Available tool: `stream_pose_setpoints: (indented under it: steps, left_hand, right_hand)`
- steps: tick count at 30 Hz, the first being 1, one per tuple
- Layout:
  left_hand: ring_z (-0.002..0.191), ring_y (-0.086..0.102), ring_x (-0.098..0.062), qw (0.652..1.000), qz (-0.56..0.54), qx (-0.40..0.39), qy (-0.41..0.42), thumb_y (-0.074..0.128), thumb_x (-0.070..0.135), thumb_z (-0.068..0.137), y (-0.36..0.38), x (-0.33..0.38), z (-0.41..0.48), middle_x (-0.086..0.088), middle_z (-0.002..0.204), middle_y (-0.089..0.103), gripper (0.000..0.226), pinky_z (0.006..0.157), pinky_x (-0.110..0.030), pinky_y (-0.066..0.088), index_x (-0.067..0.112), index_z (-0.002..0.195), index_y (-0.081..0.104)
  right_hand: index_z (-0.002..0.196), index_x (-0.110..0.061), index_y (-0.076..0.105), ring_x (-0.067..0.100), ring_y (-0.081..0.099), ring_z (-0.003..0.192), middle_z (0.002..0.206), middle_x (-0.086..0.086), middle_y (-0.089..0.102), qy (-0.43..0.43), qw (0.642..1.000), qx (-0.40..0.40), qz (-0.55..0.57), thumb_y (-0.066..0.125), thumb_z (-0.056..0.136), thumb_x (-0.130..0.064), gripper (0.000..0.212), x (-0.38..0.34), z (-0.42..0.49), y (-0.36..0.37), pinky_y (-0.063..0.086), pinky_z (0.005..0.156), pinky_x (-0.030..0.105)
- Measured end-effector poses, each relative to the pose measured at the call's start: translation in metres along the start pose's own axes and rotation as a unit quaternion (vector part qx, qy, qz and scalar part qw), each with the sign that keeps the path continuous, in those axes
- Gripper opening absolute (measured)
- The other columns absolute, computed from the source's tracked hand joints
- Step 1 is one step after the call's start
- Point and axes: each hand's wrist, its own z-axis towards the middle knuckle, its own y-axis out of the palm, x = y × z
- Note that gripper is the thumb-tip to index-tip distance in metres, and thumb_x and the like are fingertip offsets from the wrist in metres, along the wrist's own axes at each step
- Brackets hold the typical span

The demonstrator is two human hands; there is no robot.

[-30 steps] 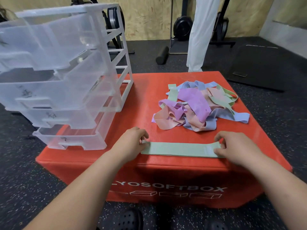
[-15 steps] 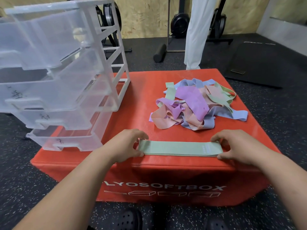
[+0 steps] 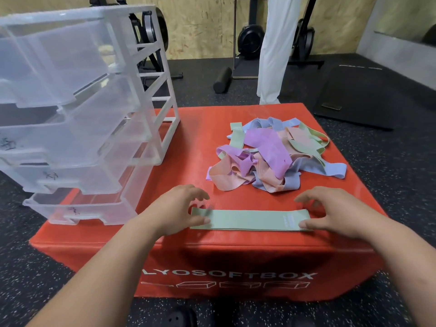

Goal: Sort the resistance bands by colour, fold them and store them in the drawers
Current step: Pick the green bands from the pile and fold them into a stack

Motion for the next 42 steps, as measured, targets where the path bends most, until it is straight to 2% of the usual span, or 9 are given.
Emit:
stream_pose_setpoints:
  steps: [7,11,16,20,24,30,34,39,42]
  left_hand:
    - [0.114,0.061,-0.012,0.991,-0.050,0.116,0.031,0.081,0.051,0.087,0.011,0.027,0.036,0.018,0.117,0.066,0.041,0.096,-0.036,0.051,0.033,0.121,0.071]
    - [0.111,0.061,-0.016,0.985,-0.080,0.145,0.055,0.080,0.048,0.090,0.020,0.045,0.061,0.018,0.118,0.067,0.033,0.094,-0.039,0.051,0.032,0.117,0.071]
    - [0.107,0.058,-0.014,0.978,-0.081,0.172,0.085,0.080,0.042,0.091,0.028,0.063,0.086,0.013,0.112,0.066,0.027,0.089,-0.034,0.048,0.030,0.114,0.072]
    - [0.110,0.056,-0.008,0.972,-0.095,0.184,0.107,0.081,0.035,0.091,0.031,0.068,0.097,0.018,0.113,0.064,0.023,0.090,-0.026,0.044,0.027,0.111,0.072]
    - [0.112,0.055,-0.004,0.972,-0.098,0.183,0.108,0.081,0.034,0.092,0.033,0.068,0.101,0.022,0.112,0.062,0.021,0.091,-0.022,0.043,0.028,0.110,0.072]
    - [0.111,0.058,-0.008,0.969,-0.107,0.193,0.112,0.079,0.034,0.092,0.034,0.072,0.100,0.021,0.108,0.066,0.018,0.092,-0.033,0.050,0.028,0.108,0.073]
    - [0.110,0.061,-0.009,0.965,-0.119,0.207,0.112,0.074,0.035,0.093,0.034,0.081,0.098,0.021,0.106,0.068,0.017,0.091,-0.036,0.052,0.030,0.109,0.074]
    - [0.104,0.071,-0.002,0.936,-0.318,0.148,0.031,0.073,0.028,0.100,0.034,0.109,0.091,0.021,0.110,0.076,0.021,0.095,-0.027,0.057,0.026,0.121,0.076]
    - [0.112,0.074,-0.010,0.860,-0.505,0.053,-0.041,0.062,0.030,0.108,0.032,0.125,0.089,0.009,0.116,0.080,0.023,0.100,-0.034,0.059,0.021,0.125,0.074]
  right_hand:
    - [0.121,-0.040,0.068,0.009,0.065,0.096,0.116,-0.012,0.071,0.073,0.985,0.154,0.011,0.081,0.084,-0.044,0.040,0.010,0.029,-0.004,0.056,0.089,0.038]
    - [0.126,-0.032,0.068,0.028,0.057,0.117,0.131,-0.001,0.062,0.125,0.966,0.226,-0.029,0.077,0.088,-0.037,0.040,0.020,0.045,-0.008,0.051,0.098,0.043]
    - [0.141,-0.038,0.060,0.029,0.032,0.144,0.160,-0.005,0.040,0.183,0.964,0.166,-0.096,0.068,0.094,-0.047,0.048,0.029,0.061,-0.009,0.040,0.111,0.048]
    - [0.148,-0.034,0.052,0.025,0.031,0.146,0.163,-0.010,0.037,0.185,0.967,0.140,-0.108,0.060,0.099,-0.045,0.051,0.039,0.071,-0.008,0.041,0.111,0.048]
    - [0.146,-0.022,0.056,0.028,0.046,0.136,0.153,-0.005,0.052,0.170,0.967,0.169,-0.085,0.064,0.096,-0.031,0.051,0.049,0.073,-0.009,0.046,0.108,0.047]
    - [0.110,-0.027,0.076,0.025,0.067,0.102,0.112,-0.007,0.074,0.110,0.937,0.330,-0.031,0.075,0.087,-0.017,0.024,0.039,0.062,-0.025,0.055,0.084,0.040]
    - [0.104,-0.030,0.076,0.007,0.071,0.084,0.099,-0.017,0.076,0.058,0.907,0.392,0.143,0.077,0.087,-0.012,0.025,0.013,0.051,-0.043,0.057,0.083,0.032]
    - [0.110,-0.029,0.072,0.005,0.073,0.089,0.101,-0.016,0.077,-0.011,0.888,0.358,0.289,0.081,0.085,-0.009,0.034,-0.035,0.038,-0.036,0.057,0.083,0.029]
    - [0.121,-0.029,0.070,0.000,0.072,0.099,0.104,-0.013,0.077,-0.032,0.917,0.260,0.301,0.082,0.086,-0.014,0.040,-0.056,0.042,-0.011,0.058,0.087,0.026]
